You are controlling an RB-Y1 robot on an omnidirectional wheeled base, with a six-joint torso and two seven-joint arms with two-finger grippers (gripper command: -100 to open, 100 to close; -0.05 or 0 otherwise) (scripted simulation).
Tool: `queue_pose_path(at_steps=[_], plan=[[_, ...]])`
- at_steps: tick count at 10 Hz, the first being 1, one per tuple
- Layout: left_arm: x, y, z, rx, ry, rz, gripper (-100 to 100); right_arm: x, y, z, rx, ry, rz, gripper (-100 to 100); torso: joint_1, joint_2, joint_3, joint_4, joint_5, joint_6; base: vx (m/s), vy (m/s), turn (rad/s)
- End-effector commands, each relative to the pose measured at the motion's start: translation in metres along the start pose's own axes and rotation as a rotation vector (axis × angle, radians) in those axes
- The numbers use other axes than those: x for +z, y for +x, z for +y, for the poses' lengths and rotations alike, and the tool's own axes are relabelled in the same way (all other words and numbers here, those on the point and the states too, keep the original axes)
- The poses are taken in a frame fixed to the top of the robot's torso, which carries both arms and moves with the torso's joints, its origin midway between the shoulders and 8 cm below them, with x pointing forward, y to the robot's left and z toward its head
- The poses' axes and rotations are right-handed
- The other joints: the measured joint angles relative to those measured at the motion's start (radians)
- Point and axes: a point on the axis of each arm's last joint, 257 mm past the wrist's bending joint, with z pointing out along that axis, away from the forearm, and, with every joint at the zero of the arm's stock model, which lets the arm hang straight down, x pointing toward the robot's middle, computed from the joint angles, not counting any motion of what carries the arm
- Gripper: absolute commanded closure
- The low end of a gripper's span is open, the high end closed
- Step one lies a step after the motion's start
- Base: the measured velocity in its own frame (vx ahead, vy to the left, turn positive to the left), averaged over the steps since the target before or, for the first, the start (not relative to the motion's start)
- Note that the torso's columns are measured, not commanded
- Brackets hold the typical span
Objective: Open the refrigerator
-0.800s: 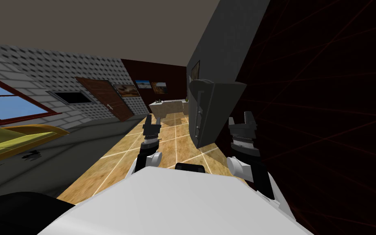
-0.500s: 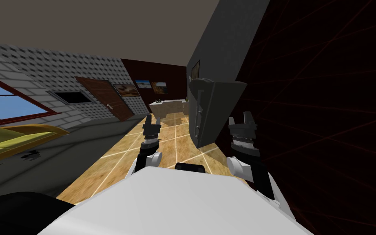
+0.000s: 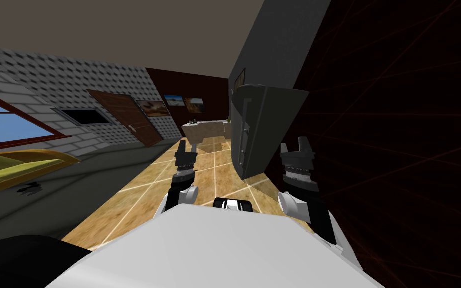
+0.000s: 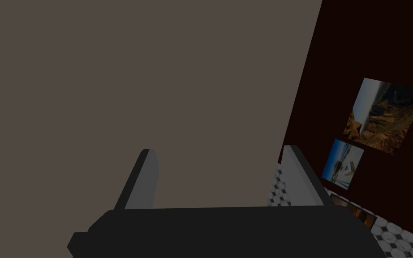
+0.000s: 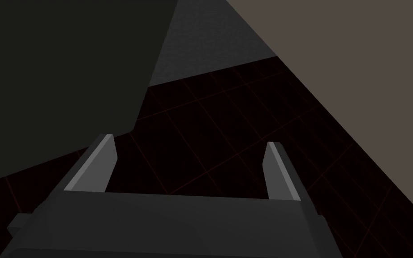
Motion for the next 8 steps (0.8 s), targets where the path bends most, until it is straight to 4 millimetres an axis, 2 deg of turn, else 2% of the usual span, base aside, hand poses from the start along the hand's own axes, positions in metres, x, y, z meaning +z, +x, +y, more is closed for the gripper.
queue_pose_path(at_steps=[1,2,4,8], plan=[[0.000,0.000,0.000,0.000,0.000,0.000,0,0.000,0.000,0.000,0.000,0.000,0.000,0,0.000,0.074,-0.148,0.074,0.000,0.000,0.000,0.000,0.000],[0.000,0.000,0.000,0.000,0.000,0.000,0,0.000,0.002,-0.003,-0.021,0.004,0.025,-100,0.000,0.148,-0.295,0.148,0.000,0.000,0.019,0.009,-0.022],[0.000,0.000,0.000,0.000,-0.001,0.000,0,0.000,0.006,-0.011,-0.069,0.012,0.072,-100,0.001,0.190,-0.384,0.190,0.000,0.000,0.029,0.031,-0.033],[0.000,0.000,0.000,0.000,-0.001,0.000,0,0.000,0.009,-0.028,-0.181,0.022,0.168,-100,0.000,0.194,-0.389,0.194,0.000,0.000,0.045,0.048,-0.042]])
